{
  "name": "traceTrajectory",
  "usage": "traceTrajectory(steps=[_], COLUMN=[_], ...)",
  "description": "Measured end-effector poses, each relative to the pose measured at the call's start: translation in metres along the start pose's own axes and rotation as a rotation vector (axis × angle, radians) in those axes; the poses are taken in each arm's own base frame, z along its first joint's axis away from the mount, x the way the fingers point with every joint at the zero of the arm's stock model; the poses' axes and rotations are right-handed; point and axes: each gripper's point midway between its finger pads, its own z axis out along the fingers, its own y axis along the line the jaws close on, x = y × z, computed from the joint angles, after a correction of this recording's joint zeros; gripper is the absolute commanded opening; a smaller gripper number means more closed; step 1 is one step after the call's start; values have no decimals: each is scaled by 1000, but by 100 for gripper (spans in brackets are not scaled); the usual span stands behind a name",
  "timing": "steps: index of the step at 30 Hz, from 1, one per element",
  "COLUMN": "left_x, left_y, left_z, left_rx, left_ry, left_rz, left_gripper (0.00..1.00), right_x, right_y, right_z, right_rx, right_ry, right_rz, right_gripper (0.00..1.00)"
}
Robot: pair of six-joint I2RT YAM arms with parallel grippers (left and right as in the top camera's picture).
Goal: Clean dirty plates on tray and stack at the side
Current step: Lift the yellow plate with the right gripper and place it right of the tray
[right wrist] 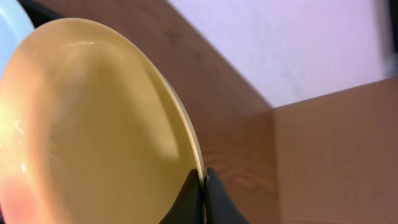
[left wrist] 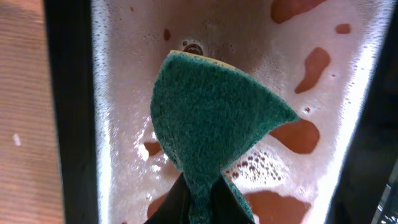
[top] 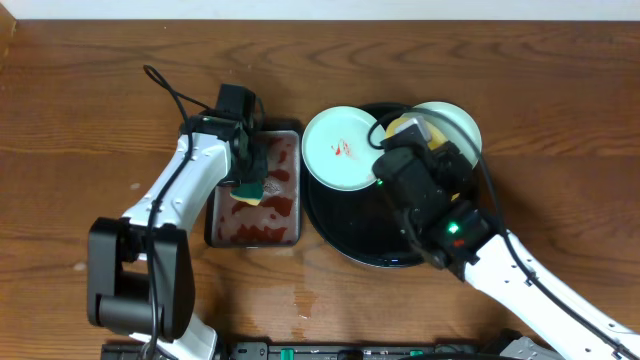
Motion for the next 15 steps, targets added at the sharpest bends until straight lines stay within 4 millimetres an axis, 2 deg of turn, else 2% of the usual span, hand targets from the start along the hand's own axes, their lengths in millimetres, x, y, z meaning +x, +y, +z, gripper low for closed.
traceTrajectory(steps=[5, 15], left_x=[2, 2], left_y=[0, 0], left_z=[4, 4], left_rx=[-4, -4], left_ry=[14, 14], left_rz=[1, 1], left_gripper=[8, 8], right_x=[-9, -10], right_y=[-5, -13], right_z=[-6, -7], right_rx=[43, 94], right_ry=[-30, -27], right_rz=[-17, -16], right_gripper=[1, 1])
